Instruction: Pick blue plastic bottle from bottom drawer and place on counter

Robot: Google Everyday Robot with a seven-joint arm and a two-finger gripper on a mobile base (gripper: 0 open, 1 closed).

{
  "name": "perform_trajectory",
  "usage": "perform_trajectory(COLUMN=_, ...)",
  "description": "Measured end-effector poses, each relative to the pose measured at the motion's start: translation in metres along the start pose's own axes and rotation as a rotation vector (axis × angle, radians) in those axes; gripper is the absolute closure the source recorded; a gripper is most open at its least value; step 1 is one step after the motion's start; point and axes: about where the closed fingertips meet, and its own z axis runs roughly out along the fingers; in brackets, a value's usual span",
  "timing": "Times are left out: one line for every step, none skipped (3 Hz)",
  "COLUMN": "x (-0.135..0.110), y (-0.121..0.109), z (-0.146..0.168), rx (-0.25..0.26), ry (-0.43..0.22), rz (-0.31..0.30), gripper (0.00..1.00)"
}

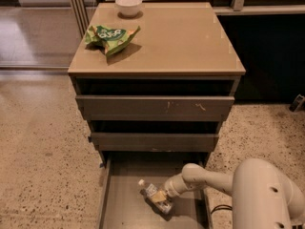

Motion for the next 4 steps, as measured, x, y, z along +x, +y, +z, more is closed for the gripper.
perform_trajectory(x=-0.016, y=0.019, z=-0.051, rx=-0.072, ry=-0.077, rz=-0.035, gripper=1.00)
perform_trajectory(x=-0.037, y=0.029, z=-0.103, rx=-0.082, ry=-0.136, rz=-0.080, gripper=1.00)
perform_trajectory(x=-0.037, y=0.029, z=-0.103, rx=-0.082, ry=-0.136, rz=-0.080, gripper=1.00)
perform_trajectory(x=-0.043, y=0.036, z=-0.113, rx=-0.076, ry=-0.114, rz=-0.089, gripper=1.00)
